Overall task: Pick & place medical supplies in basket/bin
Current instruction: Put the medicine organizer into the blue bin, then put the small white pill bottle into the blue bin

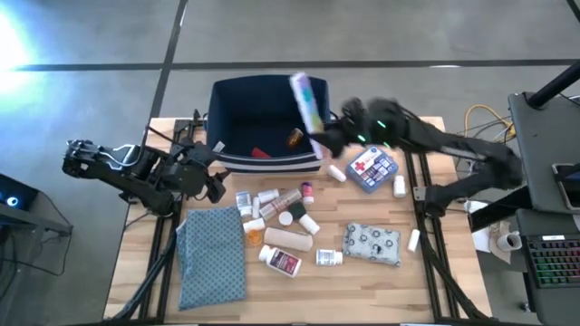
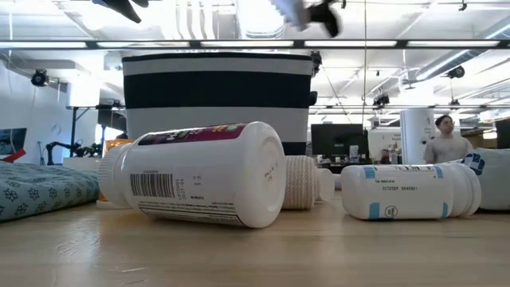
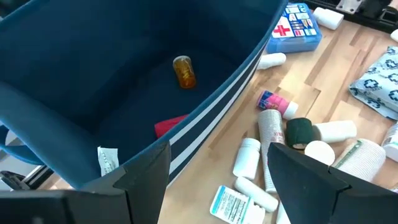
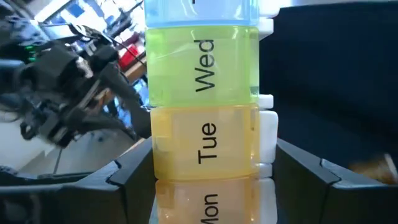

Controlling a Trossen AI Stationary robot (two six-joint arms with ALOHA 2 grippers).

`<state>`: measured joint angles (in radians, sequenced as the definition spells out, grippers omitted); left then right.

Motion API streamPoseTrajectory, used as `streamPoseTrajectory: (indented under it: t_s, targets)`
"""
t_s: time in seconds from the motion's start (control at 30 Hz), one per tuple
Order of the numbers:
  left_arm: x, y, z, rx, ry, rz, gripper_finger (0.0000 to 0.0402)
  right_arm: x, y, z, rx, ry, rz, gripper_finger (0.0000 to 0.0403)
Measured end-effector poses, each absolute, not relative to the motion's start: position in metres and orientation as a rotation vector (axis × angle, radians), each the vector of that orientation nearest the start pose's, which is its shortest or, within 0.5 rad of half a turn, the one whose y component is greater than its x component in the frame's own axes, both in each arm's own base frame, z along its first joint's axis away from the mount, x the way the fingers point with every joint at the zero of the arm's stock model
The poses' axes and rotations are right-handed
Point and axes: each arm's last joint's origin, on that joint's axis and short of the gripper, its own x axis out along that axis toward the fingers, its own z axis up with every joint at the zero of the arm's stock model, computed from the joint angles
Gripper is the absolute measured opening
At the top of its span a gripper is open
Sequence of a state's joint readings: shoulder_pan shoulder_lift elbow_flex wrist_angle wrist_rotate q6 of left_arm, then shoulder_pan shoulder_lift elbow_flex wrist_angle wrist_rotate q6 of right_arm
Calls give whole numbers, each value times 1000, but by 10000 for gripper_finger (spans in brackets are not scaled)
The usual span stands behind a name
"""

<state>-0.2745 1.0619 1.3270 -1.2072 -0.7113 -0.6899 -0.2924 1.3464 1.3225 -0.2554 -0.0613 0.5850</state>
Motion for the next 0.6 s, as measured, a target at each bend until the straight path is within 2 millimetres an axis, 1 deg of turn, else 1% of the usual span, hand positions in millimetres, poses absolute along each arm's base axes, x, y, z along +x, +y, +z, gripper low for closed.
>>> streamPoseTrajectory:
  t_s: [0.1, 0.2, 0.27, 0.33, 0.43, 0.53, 0.6]
  targets:
    - [163, -26, 384, -199, 640, 659, 248, 320, -116, 390, 623, 216, -304, 252]
    - [163, -26, 384, -217, 636, 663, 248, 346, -143, 390, 604, 240, -323, 256]
    - [163, -26, 384, -218, 635, 664, 248, 360, -157, 388, 576, 284, -345, 256]
    - [163, -26, 384, -217, 633, 667, 248, 371, -168, 384, 537, 368, -365, 260]
    - [163, -26, 384, -219, 633, 668, 248, 379, -174, 376, 443, 553, -446, 275]
    - [163, -26, 384, -235, 627, 673, 248, 384, -169, 371, 279, 742, -577, 298]
    - [162, -26, 385, -239, 623, 673, 248, 386, -162, 370, 156, 819, -708, 313]
